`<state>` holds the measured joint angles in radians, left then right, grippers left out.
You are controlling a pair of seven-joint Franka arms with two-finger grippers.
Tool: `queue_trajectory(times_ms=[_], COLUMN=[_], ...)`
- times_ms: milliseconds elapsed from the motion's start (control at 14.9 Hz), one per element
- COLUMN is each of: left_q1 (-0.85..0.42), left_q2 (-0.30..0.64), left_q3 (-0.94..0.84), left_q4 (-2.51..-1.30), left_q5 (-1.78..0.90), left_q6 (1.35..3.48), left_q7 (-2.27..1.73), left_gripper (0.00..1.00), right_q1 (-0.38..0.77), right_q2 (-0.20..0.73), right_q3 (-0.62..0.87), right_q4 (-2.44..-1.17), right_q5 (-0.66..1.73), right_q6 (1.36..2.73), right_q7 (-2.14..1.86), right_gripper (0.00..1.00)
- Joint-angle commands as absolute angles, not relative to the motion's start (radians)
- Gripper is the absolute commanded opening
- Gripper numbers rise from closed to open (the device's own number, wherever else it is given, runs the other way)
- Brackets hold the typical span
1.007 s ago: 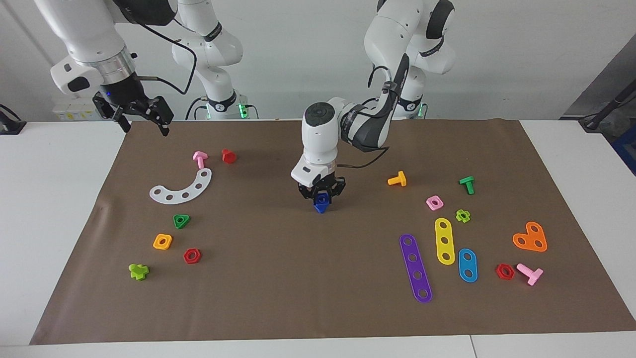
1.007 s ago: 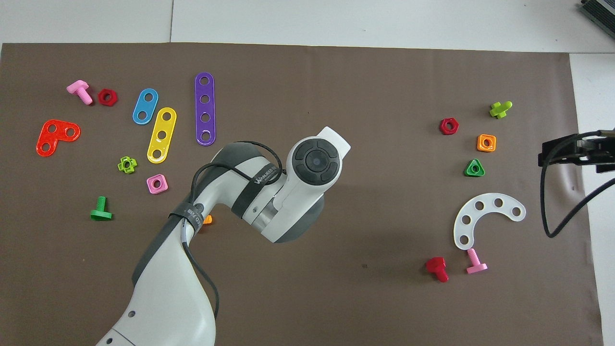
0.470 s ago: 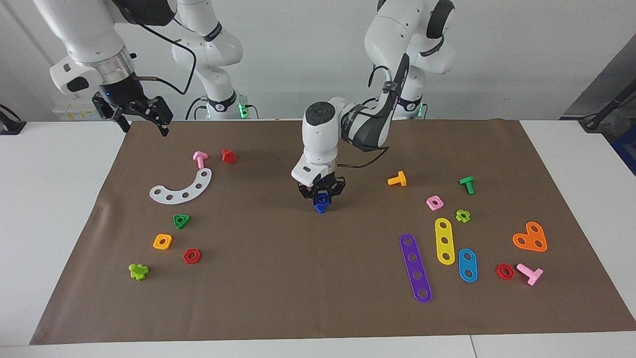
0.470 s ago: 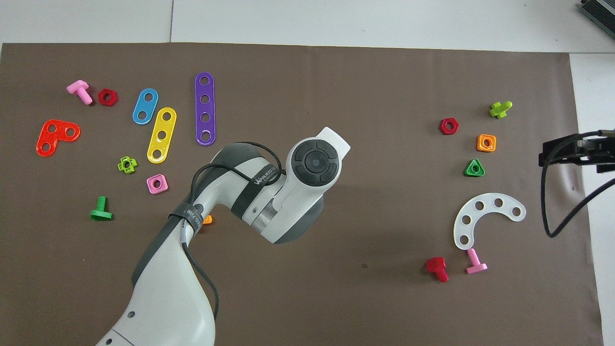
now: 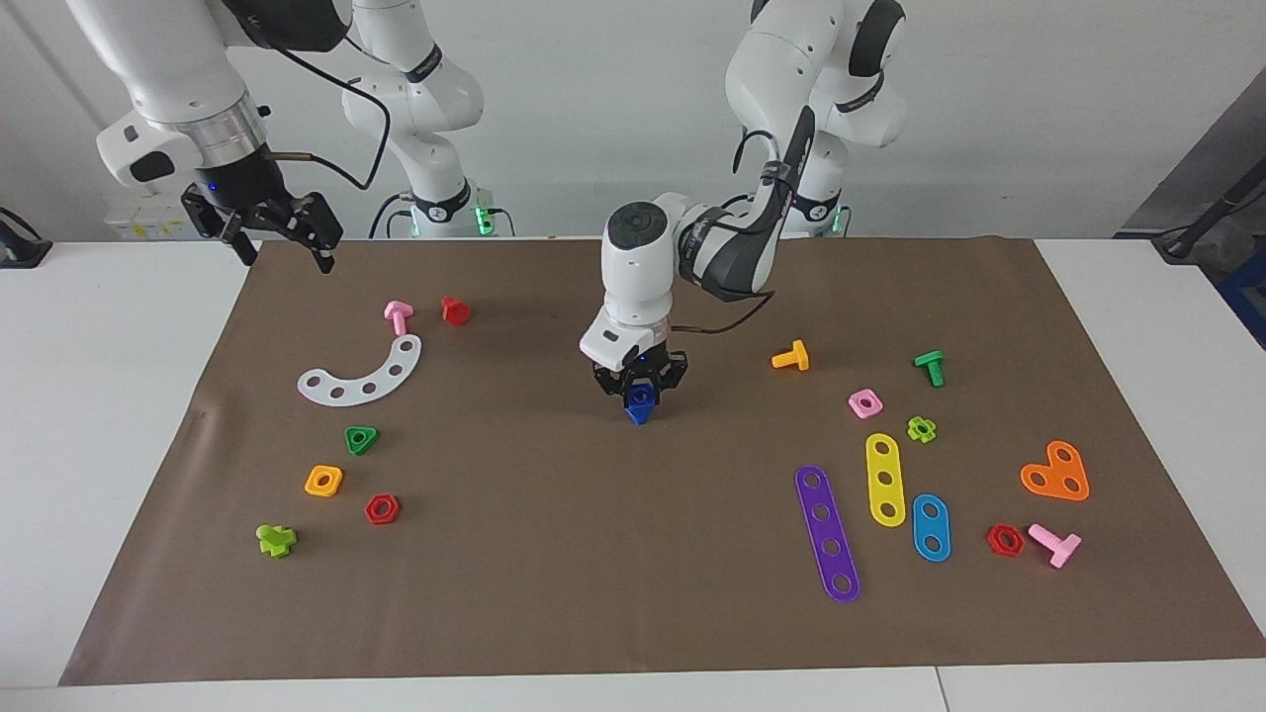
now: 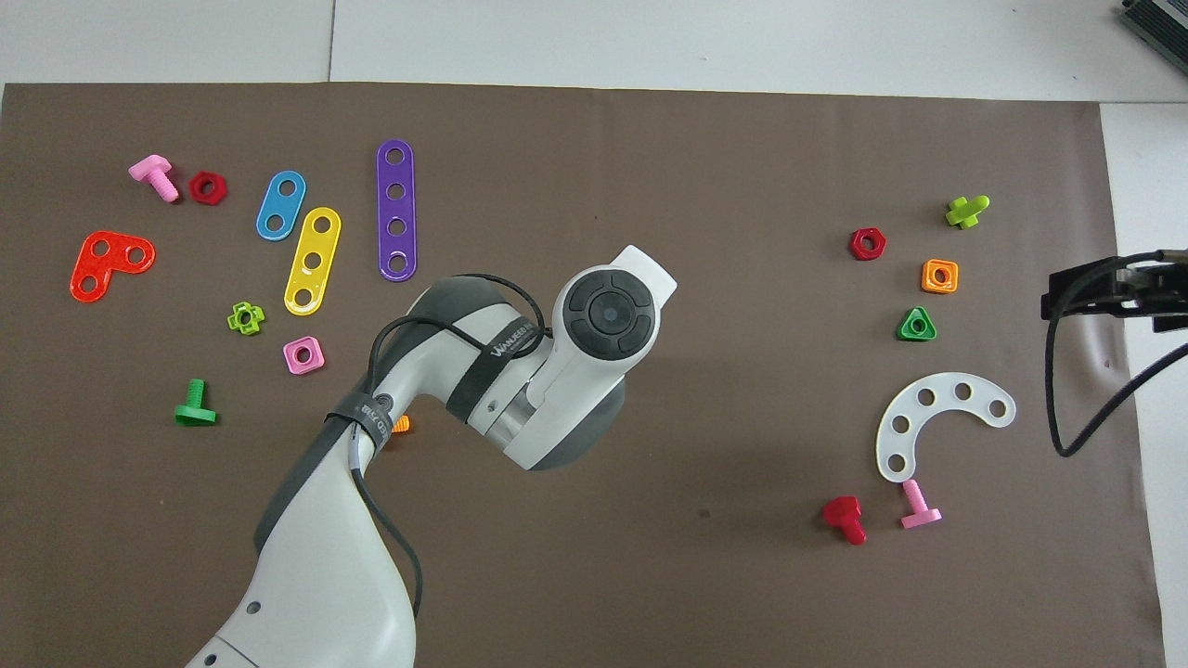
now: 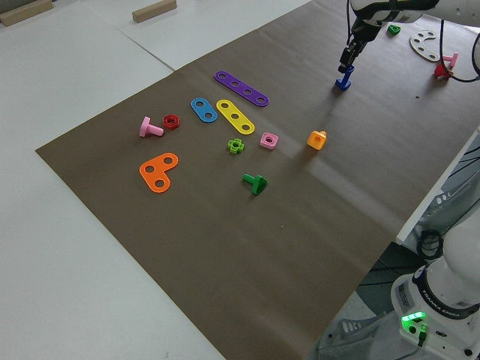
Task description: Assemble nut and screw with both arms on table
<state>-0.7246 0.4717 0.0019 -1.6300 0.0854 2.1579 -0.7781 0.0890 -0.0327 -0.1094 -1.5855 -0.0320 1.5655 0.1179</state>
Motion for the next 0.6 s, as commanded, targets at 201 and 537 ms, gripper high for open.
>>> queue_trajectory(times_ms=[201, 537], left_q1=[-0.742, -0.733], left_q2=[0.44, 0.442], left_q3=[0.015, 0.017], left_q4=[-1.677, -1.677], left_q5=[0.081, 0.081], left_q6=[2.167, 2.177], left_q7=[-0.804, -0.804], left_gripper=[0.0, 0.0], right_q1=[0.071, 0.071], right_q2=[-0.054, -0.054], right_q3=[-0.103, -0.103], right_q4=[-1.615, -1.615], right_q5=[-0.002, -0.002], right_q6=[1.598, 1.598], right_q7=[0.091, 0.089], right_gripper=[1.0, 1.0])
